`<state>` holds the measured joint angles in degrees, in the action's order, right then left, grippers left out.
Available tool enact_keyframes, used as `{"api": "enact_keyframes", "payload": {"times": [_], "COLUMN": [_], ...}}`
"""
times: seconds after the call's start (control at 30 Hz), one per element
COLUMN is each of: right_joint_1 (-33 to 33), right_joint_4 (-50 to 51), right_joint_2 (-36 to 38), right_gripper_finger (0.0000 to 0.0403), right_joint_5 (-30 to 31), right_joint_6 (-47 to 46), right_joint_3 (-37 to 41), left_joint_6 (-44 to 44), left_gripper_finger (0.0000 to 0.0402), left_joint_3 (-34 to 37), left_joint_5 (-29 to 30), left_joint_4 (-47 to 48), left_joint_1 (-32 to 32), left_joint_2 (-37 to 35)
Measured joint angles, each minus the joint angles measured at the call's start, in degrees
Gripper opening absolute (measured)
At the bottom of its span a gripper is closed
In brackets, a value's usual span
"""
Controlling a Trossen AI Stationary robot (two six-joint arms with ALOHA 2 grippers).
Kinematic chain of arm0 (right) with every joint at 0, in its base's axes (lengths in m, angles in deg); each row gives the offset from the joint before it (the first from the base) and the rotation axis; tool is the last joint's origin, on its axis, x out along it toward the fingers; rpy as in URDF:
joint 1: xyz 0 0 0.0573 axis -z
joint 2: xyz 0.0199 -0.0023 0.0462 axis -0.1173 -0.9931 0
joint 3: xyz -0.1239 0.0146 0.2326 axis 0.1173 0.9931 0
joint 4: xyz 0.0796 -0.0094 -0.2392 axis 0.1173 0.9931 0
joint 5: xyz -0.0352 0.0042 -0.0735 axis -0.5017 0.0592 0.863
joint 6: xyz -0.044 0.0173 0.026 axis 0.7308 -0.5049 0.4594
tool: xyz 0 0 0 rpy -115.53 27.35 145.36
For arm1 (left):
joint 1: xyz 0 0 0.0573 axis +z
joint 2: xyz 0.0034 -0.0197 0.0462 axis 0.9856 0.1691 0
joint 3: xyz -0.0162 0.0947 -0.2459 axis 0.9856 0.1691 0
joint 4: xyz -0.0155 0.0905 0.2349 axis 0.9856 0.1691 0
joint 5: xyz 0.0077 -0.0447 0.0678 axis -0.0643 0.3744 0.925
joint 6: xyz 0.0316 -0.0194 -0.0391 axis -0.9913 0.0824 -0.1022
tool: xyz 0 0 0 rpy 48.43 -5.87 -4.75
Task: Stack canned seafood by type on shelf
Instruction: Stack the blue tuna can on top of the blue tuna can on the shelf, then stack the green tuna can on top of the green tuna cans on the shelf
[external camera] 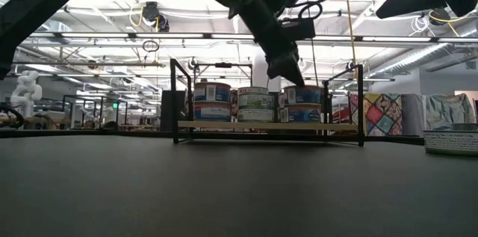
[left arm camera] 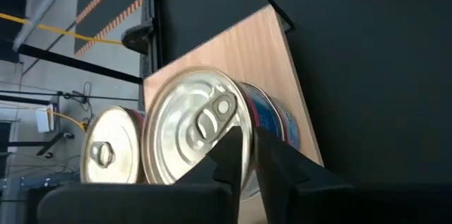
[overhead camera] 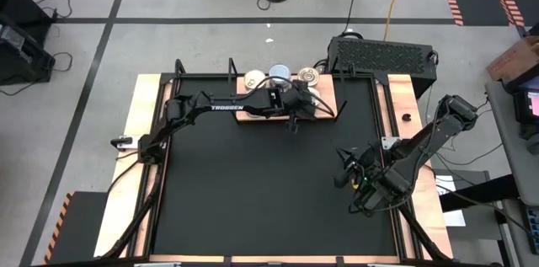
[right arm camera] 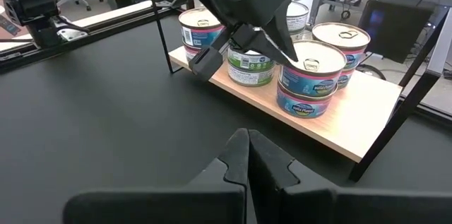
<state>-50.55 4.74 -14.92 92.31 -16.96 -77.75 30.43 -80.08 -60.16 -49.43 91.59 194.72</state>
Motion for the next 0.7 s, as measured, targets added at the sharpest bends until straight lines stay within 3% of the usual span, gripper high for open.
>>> {"api": "enact_keyframes", "payload": {"times": [0.17,0.37,0.53,0.7], "right_joint_1": [0.00,-0.02,-0.02,-0.02], "right_joint_4": [0.00,0.00,0.11,0.57], "right_joint_2": [0.00,0.00,-0.01,-0.02], "right_gripper_finger": [0.0000,0.0000,0.0000,0.0000], "right_joint_5": [-0.07,-0.26,-0.51,-1.66], "right_joint_6": [0.02,0.15,1.44,2.12], "right_joint_3": [0.00,0.00,0.00,0.00], "left_joint_6": [0.05,0.61,2.14,7.52], "left_gripper_finger": [0.0068,0.0077,0.0078,0.0078], "left_joint_3": [0.00,-0.63,-1.18,-1.16], "left_joint_5": [1.21,3.93,4.02,4.03], "left_joint_4": [-1.18,1.09,2.10,9.60], "left_joint_1": [-0.27,-2.56,-5.53,-8.11], "left_joint_2": [0.00,-2.29,-8.86,-16.88]}}
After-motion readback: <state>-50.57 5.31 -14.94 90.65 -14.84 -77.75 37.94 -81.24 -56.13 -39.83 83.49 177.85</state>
